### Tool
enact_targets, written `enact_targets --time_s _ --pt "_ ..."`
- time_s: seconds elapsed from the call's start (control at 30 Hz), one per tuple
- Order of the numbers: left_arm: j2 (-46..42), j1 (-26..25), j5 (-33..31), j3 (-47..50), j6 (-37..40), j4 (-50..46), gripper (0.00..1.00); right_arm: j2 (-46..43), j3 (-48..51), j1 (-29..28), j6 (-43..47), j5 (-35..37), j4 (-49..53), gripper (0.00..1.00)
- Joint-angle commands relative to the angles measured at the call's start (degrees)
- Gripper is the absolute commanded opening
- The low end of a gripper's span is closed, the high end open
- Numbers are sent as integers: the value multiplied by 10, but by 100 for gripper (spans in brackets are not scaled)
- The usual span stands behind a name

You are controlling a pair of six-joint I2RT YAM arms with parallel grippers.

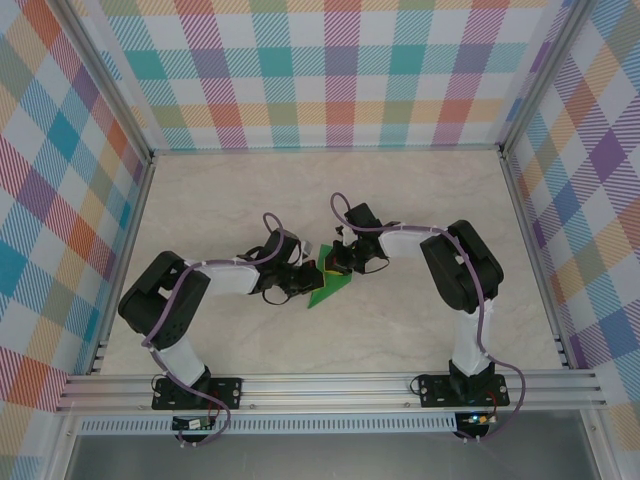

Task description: Fold a paper plane with a square sheet of paper (pick it up from the middle)

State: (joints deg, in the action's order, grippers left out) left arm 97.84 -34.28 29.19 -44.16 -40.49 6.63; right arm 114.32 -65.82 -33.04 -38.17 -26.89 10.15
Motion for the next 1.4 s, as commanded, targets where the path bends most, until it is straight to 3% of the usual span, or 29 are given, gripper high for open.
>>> enact_targets --time_s 0.0,1.03,1.37 --pt "14 4 18 12 0 13 4 37 26 1 1 60 48 0" --pt "-16 4 18 83 21 -46 3 45 16 1 0 72 75 0" --pt "-44 3 32 44 1 -40 3 48 11 1 -1 71 80 0"
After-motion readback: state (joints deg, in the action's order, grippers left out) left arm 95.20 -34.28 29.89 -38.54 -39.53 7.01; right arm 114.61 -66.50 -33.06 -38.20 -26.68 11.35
